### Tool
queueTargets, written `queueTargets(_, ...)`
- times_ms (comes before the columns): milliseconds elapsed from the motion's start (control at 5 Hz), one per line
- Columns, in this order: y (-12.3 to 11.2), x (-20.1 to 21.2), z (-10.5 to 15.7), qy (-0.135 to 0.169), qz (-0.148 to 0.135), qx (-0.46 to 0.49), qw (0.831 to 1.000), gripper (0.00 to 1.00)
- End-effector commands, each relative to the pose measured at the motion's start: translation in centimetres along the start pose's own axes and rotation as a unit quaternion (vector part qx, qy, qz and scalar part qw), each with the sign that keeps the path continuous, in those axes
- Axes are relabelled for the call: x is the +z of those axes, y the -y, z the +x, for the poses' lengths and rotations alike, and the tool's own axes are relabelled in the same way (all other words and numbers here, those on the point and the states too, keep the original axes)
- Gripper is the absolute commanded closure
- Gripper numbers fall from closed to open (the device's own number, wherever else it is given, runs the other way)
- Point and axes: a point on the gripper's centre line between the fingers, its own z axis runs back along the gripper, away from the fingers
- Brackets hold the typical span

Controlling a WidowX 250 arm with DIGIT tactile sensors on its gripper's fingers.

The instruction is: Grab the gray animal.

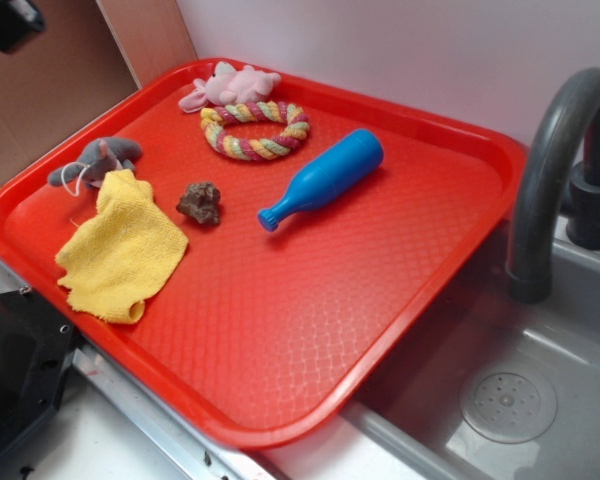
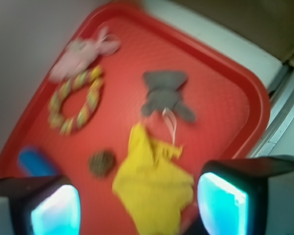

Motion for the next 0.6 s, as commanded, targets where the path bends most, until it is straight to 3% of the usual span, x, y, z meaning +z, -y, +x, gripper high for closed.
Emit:
queueTargets(0,-1.5,-3.8,3.6,0.085,0.068,0.200,0.974,0.00)
queueTargets(200,-0.6,-7.5,6.5,0.065,0.094,0.176,0.978,0.00)
queueTargets(400,-0.4,-9.8,7.2,0.073,0.117,0.149,0.979,0.00)
